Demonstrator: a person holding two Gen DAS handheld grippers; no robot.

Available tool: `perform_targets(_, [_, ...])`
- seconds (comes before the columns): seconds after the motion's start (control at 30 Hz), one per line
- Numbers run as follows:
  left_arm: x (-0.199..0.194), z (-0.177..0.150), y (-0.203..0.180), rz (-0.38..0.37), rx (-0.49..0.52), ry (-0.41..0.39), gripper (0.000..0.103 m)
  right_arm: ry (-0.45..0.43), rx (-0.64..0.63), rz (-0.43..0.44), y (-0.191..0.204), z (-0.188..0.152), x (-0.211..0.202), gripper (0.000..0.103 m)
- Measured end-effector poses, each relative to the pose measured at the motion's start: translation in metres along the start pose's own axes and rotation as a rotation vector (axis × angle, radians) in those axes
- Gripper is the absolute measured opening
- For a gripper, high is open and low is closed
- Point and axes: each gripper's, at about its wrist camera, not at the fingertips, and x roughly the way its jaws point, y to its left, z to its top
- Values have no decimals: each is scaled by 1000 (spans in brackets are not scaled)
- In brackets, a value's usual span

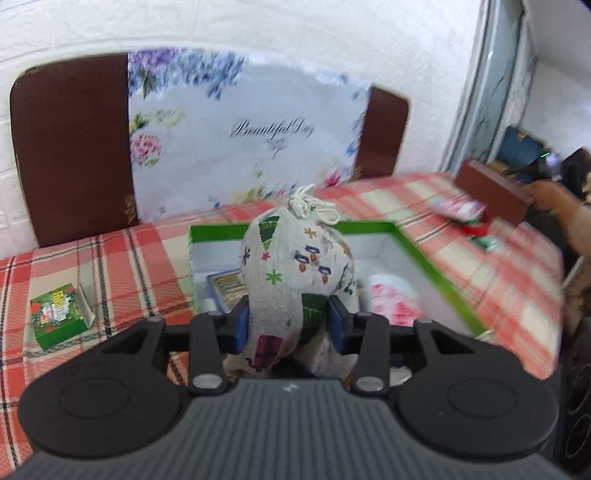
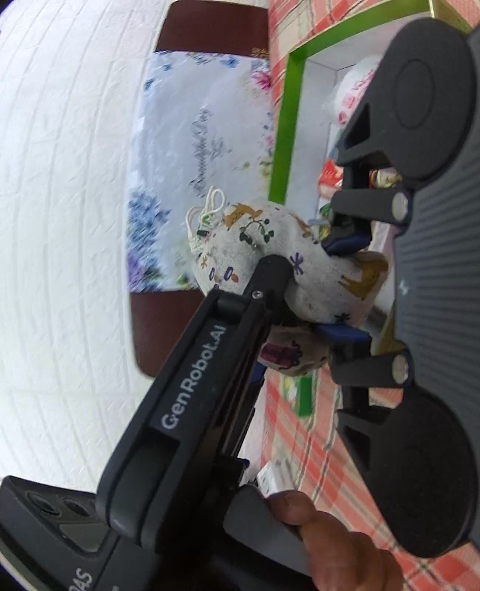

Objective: Organize objects
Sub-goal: 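Carry the pouch into the green box and open the right gripper, then move the right gripper to the small green snack box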

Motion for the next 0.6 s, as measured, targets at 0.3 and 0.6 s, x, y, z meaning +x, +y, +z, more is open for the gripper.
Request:
perform_targets(0.3, [-23,-25,-2,95,47,15,48,-34,111,-124,1,-24,-29,60])
perform_targets(0.6, [-73,-80,24,230,77,3,55,12,134,-53,56,-38,-49,62])
